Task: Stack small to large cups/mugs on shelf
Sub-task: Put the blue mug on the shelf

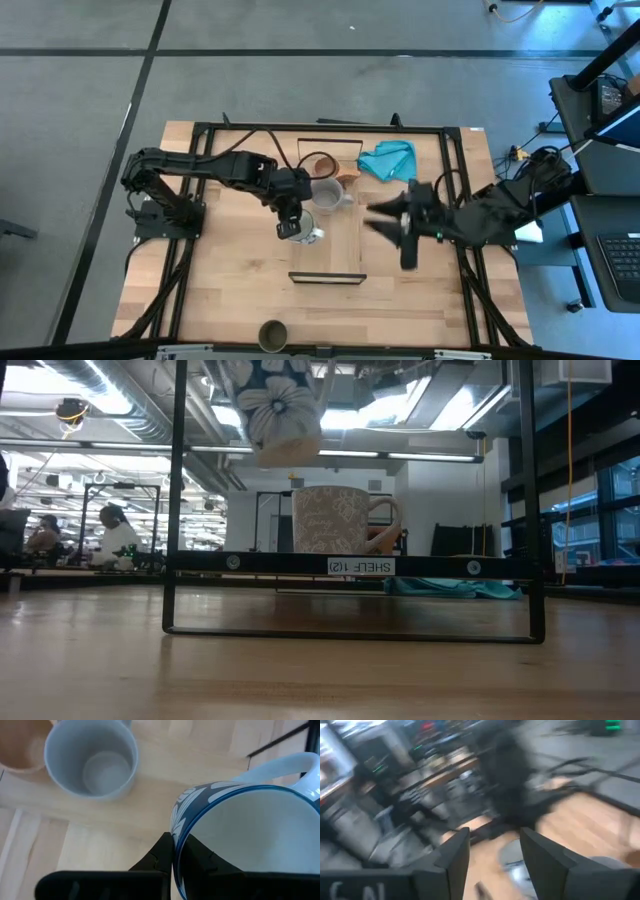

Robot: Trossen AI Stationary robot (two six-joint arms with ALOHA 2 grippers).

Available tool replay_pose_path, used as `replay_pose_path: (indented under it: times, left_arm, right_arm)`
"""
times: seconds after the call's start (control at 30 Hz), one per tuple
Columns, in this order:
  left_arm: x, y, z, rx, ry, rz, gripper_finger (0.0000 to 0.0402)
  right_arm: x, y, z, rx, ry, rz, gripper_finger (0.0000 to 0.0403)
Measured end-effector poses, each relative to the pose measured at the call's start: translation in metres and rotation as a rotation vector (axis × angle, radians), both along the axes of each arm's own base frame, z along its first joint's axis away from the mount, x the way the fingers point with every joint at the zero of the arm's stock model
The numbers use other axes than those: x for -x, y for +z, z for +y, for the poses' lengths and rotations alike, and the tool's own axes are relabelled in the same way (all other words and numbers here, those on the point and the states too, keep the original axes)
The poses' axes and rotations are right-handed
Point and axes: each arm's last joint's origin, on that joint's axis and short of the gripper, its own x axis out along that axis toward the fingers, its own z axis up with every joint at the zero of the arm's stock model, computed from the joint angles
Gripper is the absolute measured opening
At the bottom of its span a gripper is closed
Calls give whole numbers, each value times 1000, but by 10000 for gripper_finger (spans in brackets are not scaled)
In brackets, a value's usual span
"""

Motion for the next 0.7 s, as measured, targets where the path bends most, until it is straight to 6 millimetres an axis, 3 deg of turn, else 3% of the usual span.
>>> replay_pose_path:
  times: [0.23, 0.4, 0.7]
  left_arm:
    - [-1, 1, 4, 24, 55, -13, 14]
    - [-9, -4, 11, 35, 109, -20, 14]
    - [-33, -32, 23, 132, 158, 48, 14]
  right_arm:
    - [14, -11, -8, 66, -11, 59, 177]
    - [38, -31, -21, 37, 34, 77, 177]
    - [82, -68, -47, -13, 73, -96, 177]
